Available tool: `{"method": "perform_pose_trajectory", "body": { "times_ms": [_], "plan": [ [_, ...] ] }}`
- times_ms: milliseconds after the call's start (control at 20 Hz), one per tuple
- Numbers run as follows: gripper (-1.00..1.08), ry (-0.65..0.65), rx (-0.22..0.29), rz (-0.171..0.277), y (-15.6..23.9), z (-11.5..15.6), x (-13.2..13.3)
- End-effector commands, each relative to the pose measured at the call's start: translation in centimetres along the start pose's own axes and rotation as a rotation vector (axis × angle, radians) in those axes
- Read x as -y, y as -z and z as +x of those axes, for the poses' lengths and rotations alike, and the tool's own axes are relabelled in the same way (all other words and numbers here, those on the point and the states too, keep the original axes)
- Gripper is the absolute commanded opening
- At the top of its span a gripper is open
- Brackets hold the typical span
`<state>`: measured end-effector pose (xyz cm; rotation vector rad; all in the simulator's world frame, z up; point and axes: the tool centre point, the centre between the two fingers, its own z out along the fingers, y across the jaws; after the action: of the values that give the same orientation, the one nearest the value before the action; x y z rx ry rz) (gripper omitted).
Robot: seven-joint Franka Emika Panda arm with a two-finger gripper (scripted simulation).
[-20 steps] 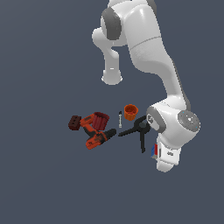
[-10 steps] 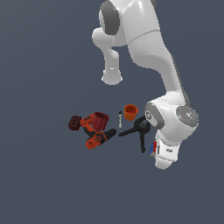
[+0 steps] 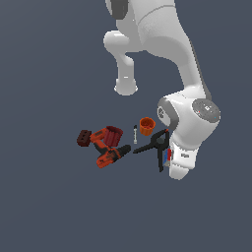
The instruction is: Pick up a designated object from a clutter of objects.
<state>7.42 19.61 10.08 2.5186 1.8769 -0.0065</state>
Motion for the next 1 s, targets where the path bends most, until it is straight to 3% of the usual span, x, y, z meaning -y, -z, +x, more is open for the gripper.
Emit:
{"method": "perform_pose_trajectory", "body": {
  "times_ms": [0, 950],
  "plan": [
    [-1.00, 0.000, 0.000, -0.003, 2.0, -1.2, 0.4],
    [-1.00, 0.001, -0.004, -0.002, 18.1, -11.6, 4.3]
  ]
}}
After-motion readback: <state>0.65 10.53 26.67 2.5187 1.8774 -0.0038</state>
